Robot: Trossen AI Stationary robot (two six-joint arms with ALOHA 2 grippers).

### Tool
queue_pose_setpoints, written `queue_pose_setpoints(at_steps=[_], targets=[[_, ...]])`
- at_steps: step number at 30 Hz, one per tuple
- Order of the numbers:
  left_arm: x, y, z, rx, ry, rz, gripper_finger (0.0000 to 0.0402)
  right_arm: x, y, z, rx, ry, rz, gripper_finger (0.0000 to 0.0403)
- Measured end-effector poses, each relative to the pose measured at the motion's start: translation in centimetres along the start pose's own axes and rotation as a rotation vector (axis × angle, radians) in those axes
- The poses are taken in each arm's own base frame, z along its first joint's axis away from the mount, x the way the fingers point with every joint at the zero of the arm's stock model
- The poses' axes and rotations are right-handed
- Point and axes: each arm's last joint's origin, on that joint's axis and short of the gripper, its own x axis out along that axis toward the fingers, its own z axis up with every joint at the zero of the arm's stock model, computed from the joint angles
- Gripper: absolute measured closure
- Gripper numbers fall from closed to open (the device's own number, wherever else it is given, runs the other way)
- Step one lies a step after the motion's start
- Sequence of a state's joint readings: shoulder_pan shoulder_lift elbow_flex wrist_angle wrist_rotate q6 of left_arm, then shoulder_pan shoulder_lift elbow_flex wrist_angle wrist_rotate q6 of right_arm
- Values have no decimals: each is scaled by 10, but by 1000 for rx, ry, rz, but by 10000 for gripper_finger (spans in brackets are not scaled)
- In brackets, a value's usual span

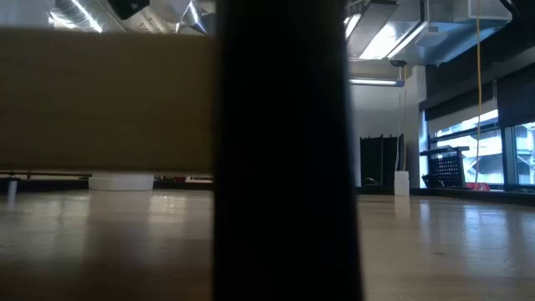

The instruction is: Pick and place medicine bottles onto shelf by color

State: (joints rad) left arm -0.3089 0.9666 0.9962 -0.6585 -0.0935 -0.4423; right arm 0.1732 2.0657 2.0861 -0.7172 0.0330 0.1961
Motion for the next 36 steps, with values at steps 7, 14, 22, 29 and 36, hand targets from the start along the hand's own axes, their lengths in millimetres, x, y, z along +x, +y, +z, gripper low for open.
queue_pose_setpoints(at_steps=[7,14,22,29,36], targets=[[6,-10,-5,16,8,35,139,9,5,-6,-59,24,-20,258],[3,-18,-9,-4,-8,41,139,44,-13,-22,-90,125,-54,258],[1,-26,-14,1,-21,44,139,79,-54,-36,-36,202,-90,258],[0,-29,-15,15,-40,62,139,121,-79,-64,-1,306,-107,258],[0,-30,-16,17,-40,62,139,136,-81,-77,6,349,-107,253]])
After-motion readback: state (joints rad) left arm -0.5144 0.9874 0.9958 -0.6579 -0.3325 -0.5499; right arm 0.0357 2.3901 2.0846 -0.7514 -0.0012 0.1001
